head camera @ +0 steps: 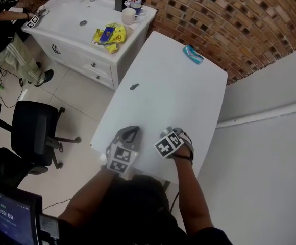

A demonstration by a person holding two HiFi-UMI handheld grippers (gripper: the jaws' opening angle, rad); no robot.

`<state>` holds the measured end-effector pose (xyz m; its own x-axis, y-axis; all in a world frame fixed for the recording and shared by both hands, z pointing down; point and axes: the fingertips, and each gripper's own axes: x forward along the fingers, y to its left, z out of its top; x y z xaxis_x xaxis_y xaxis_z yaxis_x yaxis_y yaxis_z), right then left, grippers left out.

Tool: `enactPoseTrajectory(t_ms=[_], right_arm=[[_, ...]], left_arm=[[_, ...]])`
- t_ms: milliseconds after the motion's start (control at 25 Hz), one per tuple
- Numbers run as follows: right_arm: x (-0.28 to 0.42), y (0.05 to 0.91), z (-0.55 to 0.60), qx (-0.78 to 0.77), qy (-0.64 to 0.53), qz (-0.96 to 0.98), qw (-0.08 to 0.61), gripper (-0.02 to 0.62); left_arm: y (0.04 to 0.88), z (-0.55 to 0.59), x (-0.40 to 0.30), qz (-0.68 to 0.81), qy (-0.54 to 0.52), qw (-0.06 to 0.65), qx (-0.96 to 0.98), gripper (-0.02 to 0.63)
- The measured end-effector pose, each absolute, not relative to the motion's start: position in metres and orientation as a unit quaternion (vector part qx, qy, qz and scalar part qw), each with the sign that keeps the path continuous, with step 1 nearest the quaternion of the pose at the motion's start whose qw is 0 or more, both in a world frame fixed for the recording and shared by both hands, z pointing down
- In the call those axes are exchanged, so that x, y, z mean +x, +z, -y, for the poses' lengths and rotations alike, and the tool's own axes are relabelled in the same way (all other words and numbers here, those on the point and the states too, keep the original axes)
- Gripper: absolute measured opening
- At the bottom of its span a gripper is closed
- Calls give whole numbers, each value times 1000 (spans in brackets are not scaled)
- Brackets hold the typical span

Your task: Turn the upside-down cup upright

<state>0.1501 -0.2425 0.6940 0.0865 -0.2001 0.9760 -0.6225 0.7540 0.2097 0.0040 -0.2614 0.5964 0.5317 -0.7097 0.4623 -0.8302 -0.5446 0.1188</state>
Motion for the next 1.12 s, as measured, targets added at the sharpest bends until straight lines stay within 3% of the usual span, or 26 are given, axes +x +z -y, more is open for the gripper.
enactPoseTrajectory(t_ms=[520, 920, 1120], right_arm=[[154, 682, 247, 356, 127, 670, 639, 302], [151, 638, 249, 469, 90, 703, 527, 302], [150, 616, 251, 543, 116, 718, 421, 302]], left_arm=[[594, 261, 14, 439, 186, 147, 866, -2], [588, 256, 24, 426, 186, 138, 875, -2], [580, 262, 26, 430, 184, 124, 875, -2]])
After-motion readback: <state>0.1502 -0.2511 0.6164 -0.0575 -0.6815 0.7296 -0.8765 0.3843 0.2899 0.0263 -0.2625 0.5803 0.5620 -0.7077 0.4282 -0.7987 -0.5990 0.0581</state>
